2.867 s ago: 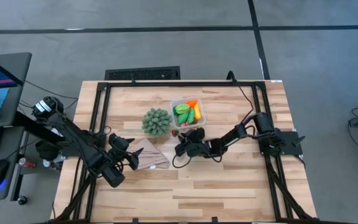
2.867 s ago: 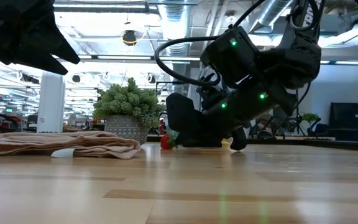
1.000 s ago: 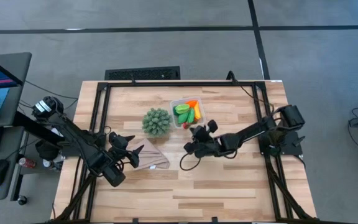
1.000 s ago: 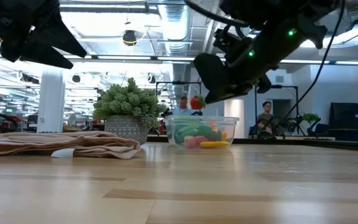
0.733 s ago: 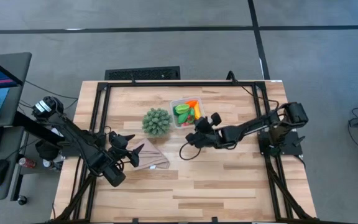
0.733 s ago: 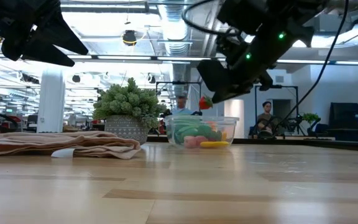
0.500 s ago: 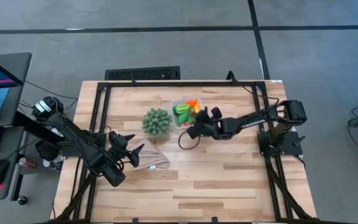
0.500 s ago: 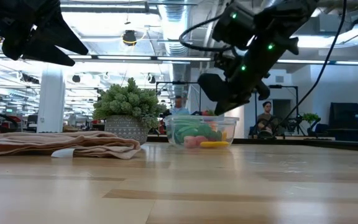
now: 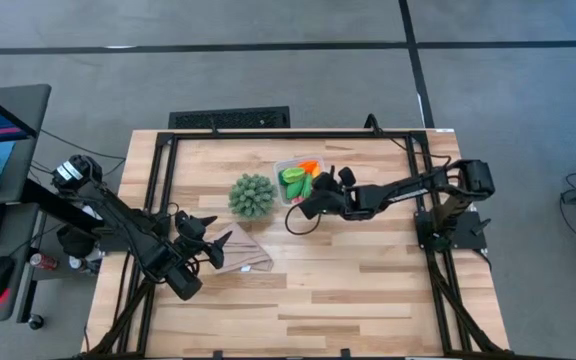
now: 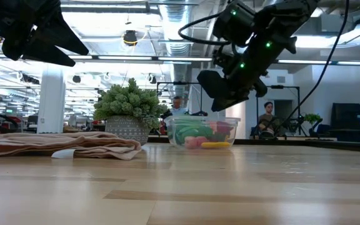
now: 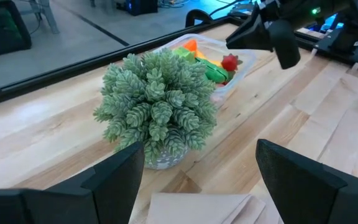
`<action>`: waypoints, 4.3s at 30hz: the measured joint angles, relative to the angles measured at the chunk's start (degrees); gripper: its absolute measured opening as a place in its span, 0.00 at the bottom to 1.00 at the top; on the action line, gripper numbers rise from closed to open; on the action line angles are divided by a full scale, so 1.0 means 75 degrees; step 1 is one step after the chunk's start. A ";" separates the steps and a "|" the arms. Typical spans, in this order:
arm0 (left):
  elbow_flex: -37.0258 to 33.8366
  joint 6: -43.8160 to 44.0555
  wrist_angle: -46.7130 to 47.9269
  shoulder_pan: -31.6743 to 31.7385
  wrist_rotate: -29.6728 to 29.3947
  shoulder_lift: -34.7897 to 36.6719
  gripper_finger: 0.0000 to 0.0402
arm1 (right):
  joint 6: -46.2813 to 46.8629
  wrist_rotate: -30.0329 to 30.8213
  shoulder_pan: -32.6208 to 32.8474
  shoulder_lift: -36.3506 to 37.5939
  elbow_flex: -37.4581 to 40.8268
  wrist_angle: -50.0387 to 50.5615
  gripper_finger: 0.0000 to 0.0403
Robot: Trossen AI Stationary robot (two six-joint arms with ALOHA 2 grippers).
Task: Pick and placing Produce into tupperware
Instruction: Return to Home Position
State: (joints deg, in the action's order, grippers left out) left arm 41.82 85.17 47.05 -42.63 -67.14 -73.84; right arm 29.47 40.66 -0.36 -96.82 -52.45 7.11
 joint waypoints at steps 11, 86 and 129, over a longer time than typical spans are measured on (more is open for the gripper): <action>0.0000 0.0000 -0.0003 0.0184 -0.0145 0.0000 0.75 | -0.1213 0.0588 0.0415 0.1428 0.0001 0.0023 0.17; 0.4316 -1.4299 -0.8461 0.2764 0.7339 -0.0348 0.75 | -0.4337 -0.3129 0.1678 0.5437 0.0003 0.0491 0.17; -0.1233 -1.0501 -1.0175 0.5866 0.6056 0.3415 0.75 | -0.3590 -0.6322 -0.0283 0.6390 0.0765 -0.0754 0.17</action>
State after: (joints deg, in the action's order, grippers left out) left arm 32.57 6.41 -29.26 1.36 -21.72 -48.23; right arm 2.55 -6.75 -2.48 -48.89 -46.71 1.46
